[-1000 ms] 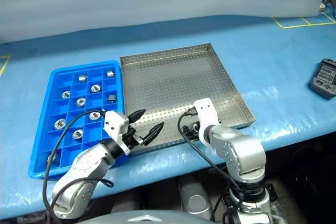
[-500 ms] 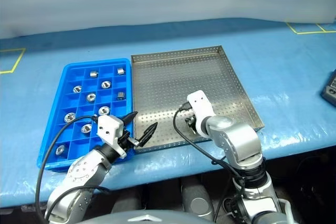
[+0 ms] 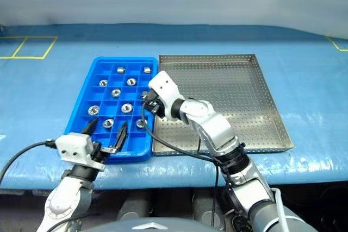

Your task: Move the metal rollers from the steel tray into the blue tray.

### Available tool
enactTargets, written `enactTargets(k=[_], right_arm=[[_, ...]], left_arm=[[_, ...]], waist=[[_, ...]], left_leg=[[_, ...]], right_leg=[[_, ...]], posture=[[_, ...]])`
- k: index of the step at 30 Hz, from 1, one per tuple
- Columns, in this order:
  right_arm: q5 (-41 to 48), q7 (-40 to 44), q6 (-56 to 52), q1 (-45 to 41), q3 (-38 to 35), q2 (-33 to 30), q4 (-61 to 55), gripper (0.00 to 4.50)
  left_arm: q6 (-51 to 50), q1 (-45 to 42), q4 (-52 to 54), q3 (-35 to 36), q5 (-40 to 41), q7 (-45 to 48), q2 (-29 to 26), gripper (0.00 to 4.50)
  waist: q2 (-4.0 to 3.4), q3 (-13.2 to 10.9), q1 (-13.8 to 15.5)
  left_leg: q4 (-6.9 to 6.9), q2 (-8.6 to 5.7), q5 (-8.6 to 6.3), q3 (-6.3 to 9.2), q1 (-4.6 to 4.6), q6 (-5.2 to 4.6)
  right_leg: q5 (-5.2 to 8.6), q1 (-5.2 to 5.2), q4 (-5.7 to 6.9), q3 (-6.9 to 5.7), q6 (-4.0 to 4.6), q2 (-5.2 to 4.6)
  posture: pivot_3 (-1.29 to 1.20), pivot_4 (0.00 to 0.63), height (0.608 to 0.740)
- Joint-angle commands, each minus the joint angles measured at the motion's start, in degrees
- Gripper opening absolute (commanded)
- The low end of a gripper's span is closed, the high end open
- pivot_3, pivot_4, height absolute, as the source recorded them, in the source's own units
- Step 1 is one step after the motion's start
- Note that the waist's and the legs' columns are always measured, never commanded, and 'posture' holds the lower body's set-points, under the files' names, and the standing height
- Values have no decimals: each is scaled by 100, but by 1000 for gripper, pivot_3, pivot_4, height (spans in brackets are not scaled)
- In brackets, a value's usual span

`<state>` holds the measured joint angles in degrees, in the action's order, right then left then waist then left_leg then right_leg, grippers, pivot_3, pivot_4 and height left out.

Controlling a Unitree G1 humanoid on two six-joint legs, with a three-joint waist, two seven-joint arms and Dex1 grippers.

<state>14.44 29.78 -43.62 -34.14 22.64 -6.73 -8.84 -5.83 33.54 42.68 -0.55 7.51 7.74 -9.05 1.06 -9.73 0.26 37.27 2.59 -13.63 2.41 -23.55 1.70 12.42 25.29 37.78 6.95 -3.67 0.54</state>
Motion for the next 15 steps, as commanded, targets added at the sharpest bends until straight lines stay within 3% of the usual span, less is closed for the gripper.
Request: enactTargets(k=[1, 10, 15], right_arm=[[95, 382, 364, -123, 187, 225, 236, 1733], [102, 865, 375, 173, 668, 385, 410, 1733], [21, 936, 292, 332, 792, 280, 483, 1733]], left_arm=[[479, 532, 476, -1, -84, 20, 55, 4500], [688, 1402, 683, -252, 229, 214, 95, 4500], [671, 1429, 699, -320, 258, 264, 84, 4500]], waist=[[0, -1, 90], [6, -4, 460], [6, -5, 522]], left_leg=[[0, 0, 0, -1, 0, 0], [1, 0, -1, -5, -4, 1], [0, 2, -2, -6, -4, 2]], right_leg=[[2, 1, 0, 0, 3, -1], [7, 10, -4, -3, 9, -4], [10, 15, -4, -4, 12, -3]], posture=[[359, 150, 740], [420, 150, 740], [419, 150, 740]])
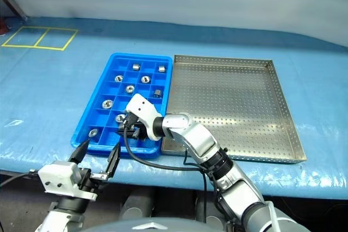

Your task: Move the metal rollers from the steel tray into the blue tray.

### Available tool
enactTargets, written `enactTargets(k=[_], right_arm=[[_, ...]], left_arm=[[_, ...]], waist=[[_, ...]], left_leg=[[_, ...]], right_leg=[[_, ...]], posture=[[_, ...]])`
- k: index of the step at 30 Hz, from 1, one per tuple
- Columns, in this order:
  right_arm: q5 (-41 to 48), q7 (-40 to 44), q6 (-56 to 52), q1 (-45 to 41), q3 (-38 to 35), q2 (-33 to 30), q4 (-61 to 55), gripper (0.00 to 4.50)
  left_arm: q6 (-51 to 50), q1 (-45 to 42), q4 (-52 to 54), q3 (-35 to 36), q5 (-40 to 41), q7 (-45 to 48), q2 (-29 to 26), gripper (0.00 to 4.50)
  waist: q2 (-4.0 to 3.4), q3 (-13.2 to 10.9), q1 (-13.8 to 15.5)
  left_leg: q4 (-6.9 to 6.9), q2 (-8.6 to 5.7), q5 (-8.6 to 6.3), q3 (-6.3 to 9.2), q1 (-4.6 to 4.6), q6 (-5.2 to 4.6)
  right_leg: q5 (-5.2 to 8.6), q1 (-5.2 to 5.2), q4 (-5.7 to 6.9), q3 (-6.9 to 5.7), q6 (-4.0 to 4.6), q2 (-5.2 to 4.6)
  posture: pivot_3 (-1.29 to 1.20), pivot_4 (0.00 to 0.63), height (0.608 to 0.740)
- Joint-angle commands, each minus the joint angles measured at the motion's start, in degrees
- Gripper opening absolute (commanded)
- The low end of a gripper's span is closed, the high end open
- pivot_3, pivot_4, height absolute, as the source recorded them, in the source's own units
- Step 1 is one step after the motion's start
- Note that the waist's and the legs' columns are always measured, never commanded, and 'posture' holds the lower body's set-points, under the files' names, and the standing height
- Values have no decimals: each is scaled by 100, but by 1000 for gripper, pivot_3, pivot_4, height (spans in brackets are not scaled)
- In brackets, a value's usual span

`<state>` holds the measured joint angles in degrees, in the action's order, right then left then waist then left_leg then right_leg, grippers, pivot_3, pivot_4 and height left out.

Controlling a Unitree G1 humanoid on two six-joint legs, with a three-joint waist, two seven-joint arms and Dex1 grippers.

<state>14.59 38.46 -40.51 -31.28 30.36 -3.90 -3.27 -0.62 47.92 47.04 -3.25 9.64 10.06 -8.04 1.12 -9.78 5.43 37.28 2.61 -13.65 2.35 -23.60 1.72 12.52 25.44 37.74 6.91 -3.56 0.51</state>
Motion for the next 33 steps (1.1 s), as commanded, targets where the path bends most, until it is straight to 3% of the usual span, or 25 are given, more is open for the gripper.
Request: enactTargets(k=[1, 3, 4, 10, 19, 33], right_arm=[[8, 72, -66, 63, 16, -17, -53, 1733], [-17, 89, -106, 93, 25, -55, -22, 1733], [-29, 107, -114, 108, 37, -80, -18, 2451], [-49, 42, -129, 127, -76, -93, -44, 4230], [58, 12, -165, 142, -486, -254, -275, 4230], [57, 3, -262, 315, -444, -376, -507, 4230]], left_arm=[[140, -35, 259, -60, 57, 47, -25, 4500], [116, -83, 250, -81, 66, 67, -42, 4500], [99, -108, 245, -91, 68, 76, -54, 4500], [32, -257, 198, -109, 107, 118, -106, 4500], [-23, -403, 145, -80, 169, 194, -171, 4500], [-174, -701, 32, -7, 306, 355, -321, 4500]], waist=[[0, 0, 12], [-1, -1, 18], [-1, 0, 18], [-1, 0, 20], [-1, 0, 16], [-1, 0, -29]], left_leg=[[0, 0, 0, 0, 0, 0], [0, 0, 0, -1, -1, 0], [0, 0, 0, -1, -1, 1], [-1, 0, -1, -3, 0, 1], [-1, 0, -1, -4, 0, 1], [-3, 1, -1, -6, 0, 1]], right_leg=[[0, 0, 0, 0, 0, 0], [1, 0, -1, 0, 0, 0], [0, 1, -1, 0, 1, -1], [1, 0, -2, -1, 1, -1], [1, 0, -2, 0, 0, -1], [1, 2, -1, 1, 1, -1]], posture=[[413, 150, 740], [403, 150, 740], [401, 150, 740], [389, 150, 740], [359, 150, 740], [322, 150, 740]])
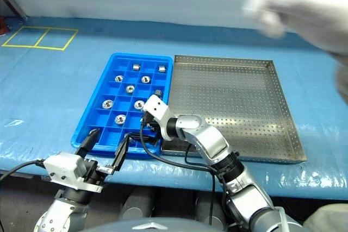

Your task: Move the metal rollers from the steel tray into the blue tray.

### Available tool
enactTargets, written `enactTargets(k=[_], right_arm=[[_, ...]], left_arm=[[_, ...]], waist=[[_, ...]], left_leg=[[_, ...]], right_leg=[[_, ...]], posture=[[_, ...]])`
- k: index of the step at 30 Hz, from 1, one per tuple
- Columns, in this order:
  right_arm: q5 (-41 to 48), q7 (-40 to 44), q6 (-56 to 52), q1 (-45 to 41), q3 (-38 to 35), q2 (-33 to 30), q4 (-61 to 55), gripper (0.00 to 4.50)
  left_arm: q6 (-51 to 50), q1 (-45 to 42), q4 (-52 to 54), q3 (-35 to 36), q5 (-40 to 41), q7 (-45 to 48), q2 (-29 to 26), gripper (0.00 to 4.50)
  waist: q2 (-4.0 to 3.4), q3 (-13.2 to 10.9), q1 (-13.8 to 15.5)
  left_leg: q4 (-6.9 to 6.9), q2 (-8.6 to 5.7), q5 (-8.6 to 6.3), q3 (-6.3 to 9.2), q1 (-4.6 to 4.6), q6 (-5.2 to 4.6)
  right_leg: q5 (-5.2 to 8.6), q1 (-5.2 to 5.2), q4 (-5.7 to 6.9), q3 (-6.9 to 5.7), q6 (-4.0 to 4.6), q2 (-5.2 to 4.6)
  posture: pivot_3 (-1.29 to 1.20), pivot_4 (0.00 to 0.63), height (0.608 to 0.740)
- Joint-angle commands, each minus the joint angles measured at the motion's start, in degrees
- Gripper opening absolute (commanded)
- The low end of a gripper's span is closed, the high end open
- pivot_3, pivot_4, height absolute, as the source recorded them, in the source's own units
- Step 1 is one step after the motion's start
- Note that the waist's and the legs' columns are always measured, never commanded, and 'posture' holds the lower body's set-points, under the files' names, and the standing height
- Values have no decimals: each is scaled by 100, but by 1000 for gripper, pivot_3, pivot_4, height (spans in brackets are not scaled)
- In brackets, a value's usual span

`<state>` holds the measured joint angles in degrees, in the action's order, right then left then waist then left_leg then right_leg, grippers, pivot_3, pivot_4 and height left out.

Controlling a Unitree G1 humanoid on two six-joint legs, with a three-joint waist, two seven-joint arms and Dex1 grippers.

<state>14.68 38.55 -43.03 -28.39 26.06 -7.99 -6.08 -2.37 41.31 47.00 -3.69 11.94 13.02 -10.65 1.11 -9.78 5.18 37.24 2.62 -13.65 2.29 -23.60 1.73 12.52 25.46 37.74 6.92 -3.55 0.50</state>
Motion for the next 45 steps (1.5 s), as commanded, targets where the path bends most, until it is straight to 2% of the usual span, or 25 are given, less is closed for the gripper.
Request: enactTargets(k=[1, 45], right_arm=[[48, -10, -12, 30, -17, 33, -231, 4230], [83, -133, -136, 174, -48, 21, -402, 4230]], left_arm=[[-1, -59, 26, 45, 82, 68, -70, 4500], [68, -206, -206, 143, 216, 356, -149, 4500]], waist=[[0, 0, -7], [0, 1, -32]], left_leg=[[0, 0, 0, 0, 0, 0], [2, 0, 0, -1, 2, 0]], right_leg=[[0, 0, 0, 0, 0, 0], [0, -3, 1, 0, 0, 0]], posture=[[320, 150, 740], [287, 150, 740]])
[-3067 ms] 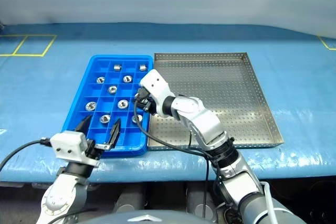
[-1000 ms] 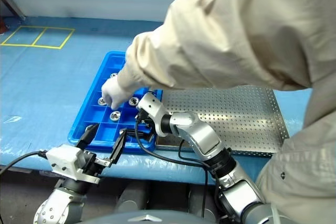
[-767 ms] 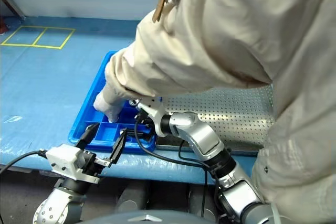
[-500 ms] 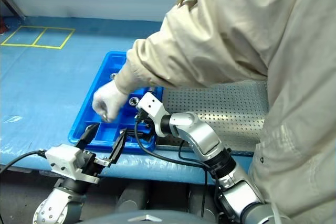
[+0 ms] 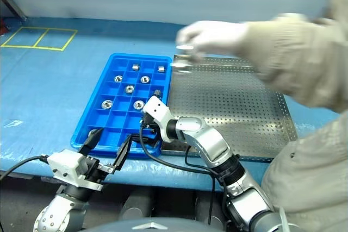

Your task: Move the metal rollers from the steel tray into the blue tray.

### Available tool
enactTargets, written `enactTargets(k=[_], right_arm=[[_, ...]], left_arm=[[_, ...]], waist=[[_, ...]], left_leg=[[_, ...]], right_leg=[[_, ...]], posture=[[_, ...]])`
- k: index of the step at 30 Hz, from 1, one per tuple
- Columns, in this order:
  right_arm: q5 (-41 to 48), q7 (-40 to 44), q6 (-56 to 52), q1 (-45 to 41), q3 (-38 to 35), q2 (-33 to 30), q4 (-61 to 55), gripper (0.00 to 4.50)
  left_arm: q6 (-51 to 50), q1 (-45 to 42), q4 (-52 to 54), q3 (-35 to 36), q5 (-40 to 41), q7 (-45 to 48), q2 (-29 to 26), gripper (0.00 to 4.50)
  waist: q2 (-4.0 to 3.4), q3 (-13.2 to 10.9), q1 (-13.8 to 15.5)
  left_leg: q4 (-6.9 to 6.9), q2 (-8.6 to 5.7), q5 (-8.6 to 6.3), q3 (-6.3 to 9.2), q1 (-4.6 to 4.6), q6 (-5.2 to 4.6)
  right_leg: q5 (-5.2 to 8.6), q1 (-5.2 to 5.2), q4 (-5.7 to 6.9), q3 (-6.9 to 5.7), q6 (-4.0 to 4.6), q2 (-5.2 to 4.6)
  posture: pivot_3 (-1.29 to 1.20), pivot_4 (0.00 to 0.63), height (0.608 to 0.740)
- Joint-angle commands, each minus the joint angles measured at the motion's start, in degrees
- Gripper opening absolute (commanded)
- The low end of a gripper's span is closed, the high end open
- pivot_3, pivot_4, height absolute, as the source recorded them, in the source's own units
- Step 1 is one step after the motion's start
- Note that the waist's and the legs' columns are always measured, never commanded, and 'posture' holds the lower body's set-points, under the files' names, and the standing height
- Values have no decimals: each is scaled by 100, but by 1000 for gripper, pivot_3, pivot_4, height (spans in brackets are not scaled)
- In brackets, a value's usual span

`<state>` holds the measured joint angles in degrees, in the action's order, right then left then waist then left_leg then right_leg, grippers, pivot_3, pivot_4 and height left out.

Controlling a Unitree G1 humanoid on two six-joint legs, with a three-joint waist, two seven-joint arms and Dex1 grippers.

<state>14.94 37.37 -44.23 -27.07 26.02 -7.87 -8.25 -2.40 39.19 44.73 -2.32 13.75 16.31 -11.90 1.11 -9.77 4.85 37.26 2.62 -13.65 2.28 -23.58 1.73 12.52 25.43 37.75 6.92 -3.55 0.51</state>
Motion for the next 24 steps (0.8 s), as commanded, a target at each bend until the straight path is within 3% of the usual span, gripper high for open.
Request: enactTargets(k=[1, 24], right_arm=[[58, -20, -21, 48, -48, 9, -197, 4230], [85, -89, -53, 164, -7, 1, -318, 4230]], left_arm=[[71, 3, 19, 3, 37, 29, -25, 4500], [55, 30, 11, 44, 107, 104, -128, 4500]], waist=[[0, 0, 0], [1, 1, -83]], left_leg=[[0, 0, 0, 0, 0, 0], [1, 0, 0, -1, 1, 0]], right_leg=[[0, 0, 0, 0, 0, 0], [0, -2, 1, 0, 0, 0]], posture=[[285, 150, 740], [266, 150, 740]])
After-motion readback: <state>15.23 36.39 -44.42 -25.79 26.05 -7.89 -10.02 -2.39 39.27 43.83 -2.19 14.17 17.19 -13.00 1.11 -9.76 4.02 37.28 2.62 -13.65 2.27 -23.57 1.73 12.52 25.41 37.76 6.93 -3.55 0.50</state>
